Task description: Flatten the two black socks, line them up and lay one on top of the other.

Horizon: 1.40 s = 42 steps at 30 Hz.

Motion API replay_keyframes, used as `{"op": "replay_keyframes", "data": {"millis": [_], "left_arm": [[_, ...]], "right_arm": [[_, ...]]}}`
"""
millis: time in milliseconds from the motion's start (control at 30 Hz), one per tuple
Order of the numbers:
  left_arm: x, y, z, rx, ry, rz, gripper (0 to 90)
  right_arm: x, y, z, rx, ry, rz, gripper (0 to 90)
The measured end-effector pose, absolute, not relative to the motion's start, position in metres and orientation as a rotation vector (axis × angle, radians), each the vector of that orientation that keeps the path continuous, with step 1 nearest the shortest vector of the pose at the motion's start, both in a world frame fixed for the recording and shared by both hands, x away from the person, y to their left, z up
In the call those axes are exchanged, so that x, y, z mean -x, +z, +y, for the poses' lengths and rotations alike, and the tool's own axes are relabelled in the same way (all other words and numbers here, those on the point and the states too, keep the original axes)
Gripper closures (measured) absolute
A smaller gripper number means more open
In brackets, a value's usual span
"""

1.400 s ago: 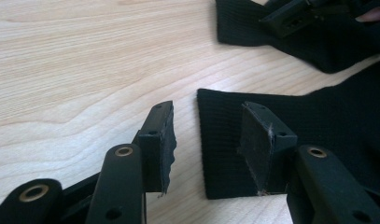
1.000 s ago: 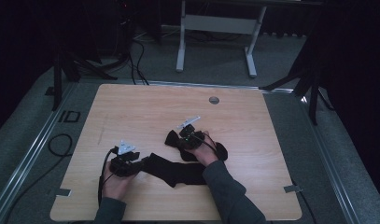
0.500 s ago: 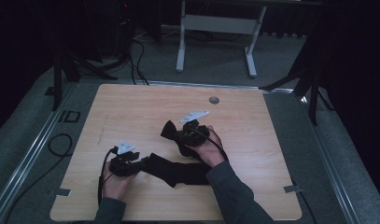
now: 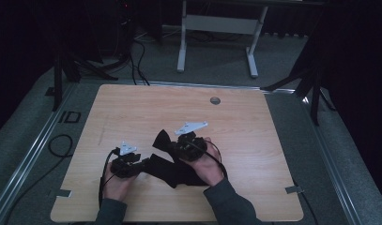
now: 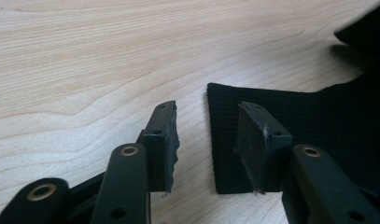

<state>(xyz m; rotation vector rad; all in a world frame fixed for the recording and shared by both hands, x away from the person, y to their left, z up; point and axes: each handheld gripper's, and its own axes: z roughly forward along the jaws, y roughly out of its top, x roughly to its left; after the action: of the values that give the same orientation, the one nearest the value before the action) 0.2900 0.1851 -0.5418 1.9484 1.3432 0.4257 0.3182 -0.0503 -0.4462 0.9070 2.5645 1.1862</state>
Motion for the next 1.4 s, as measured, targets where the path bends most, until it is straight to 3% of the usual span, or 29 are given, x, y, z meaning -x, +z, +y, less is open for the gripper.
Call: {"op": "replay_keyframes", "data": {"millis": [133, 433, 533, 867, 1400], "left_arm": [[-0.290, -0.541, 0.190, -1.930, 0.437, 1.371, 62.4], [-0.288, -0.541, 0.187, -1.957, 0.468, 1.368, 85.8], [-0.288, -0.540, 0.188, -1.961, 0.465, 1.370, 89.8], [-0.287, -0.538, 0.188, -1.954, 0.476, 1.373, 90.0], [-0.282, -0.539, 0.166, -2.059, 0.457, 1.231, 90.0]], "right_arm": [[-0.314, -0.468, -0.039, -0.952, 1.116, 2.601, 83.5], [-0.324, -0.514, -0.023, -1.065, 1.012, 2.680, 83.4], [-0.323, -0.519, -0.020, -1.078, 1.008, 2.698, 83.3], [-0.321, -0.531, -0.006, -1.088, 0.971, 2.738, 82.9], [-0.316, -0.542, 0.002, -1.082, 0.889, 2.708, 81.9]]}}
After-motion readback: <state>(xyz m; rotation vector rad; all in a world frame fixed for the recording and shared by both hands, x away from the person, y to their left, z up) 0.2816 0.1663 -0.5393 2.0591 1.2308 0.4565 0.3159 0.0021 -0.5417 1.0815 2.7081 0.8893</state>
